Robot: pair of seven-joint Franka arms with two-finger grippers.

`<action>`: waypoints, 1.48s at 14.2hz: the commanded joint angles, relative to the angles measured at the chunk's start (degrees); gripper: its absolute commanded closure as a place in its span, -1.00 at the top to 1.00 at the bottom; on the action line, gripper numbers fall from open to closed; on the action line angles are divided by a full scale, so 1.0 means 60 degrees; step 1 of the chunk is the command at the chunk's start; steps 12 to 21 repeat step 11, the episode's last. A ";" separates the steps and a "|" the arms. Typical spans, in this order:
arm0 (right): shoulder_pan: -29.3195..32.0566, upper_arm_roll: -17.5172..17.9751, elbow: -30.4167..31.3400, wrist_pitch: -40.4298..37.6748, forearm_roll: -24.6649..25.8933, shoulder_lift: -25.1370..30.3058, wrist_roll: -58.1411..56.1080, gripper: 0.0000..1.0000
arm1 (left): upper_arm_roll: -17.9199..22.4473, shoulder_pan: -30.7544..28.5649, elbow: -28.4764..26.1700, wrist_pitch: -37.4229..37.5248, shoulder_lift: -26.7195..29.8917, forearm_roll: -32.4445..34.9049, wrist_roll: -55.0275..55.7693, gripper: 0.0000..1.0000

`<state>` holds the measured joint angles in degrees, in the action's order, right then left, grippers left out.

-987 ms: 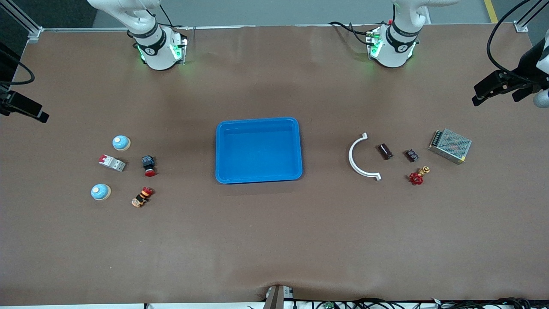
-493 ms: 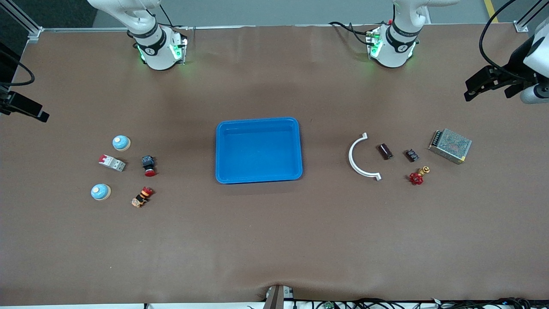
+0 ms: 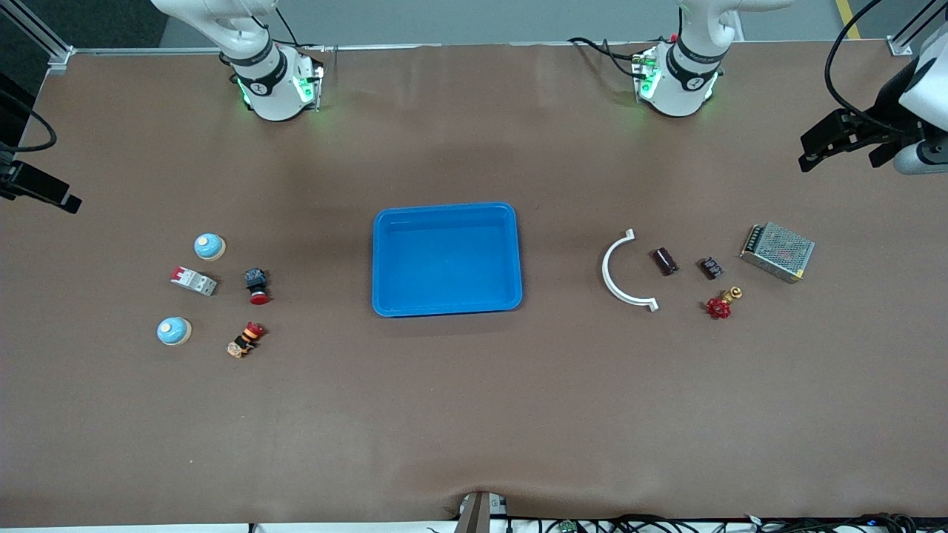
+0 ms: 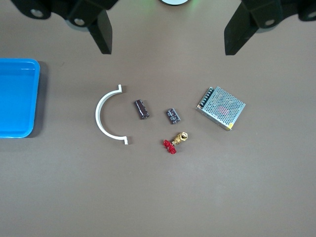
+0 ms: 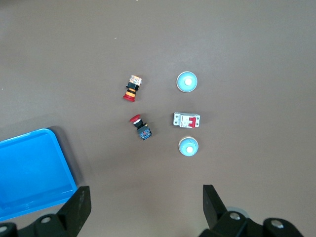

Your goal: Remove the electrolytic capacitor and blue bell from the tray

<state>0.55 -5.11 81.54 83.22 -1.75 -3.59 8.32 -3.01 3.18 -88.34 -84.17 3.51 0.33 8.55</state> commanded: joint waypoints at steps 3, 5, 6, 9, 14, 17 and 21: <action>0.0084 0.0060 0.0385 0.0133 -0.0075 0.0379 0.0034 1.00 | -0.0202 -0.0018 0.0016 -0.0137 -0.0013 -0.0128 -0.0136 1.00; 0.0069 0.0075 0.0356 0.0162 -0.0017 0.0379 0.0034 1.00 | -0.0202 -0.0047 0.0031 -0.0123 -0.0014 -0.0142 -0.0151 1.00; 0.0025 0.0119 0.0312 0.0192 0.0056 0.0379 0.0034 1.00 | -0.0202 -0.0047 0.0031 -0.0123 -0.0014 -0.0142 -0.0151 1.00; -0.0048 0.0426 0.0311 0.0367 0.0510 0.0379 0.0034 1.00 | -0.0188 -0.0105 0.0074 -0.0123 -0.0028 -0.0157 -0.0151 1.00; -0.0048 0.0514 0.0311 0.0368 0.0526 0.0379 0.0034 1.00 | -0.0188 -0.0106 0.0089 -0.0123 -0.0028 -0.0114 -0.0151 1.00; -0.0048 0.0514 0.0311 0.0368 0.0526 0.0379 0.0034 1.00 | -0.0188 -0.0106 0.0089 -0.0123 -0.0028 -0.0114 -0.0151 1.00; -0.0048 0.0514 0.0311 0.0368 0.0526 0.0379 0.0034 1.00 | -0.0188 -0.0106 0.0089 -0.0123 -0.0028 -0.0114 -0.0151 1.00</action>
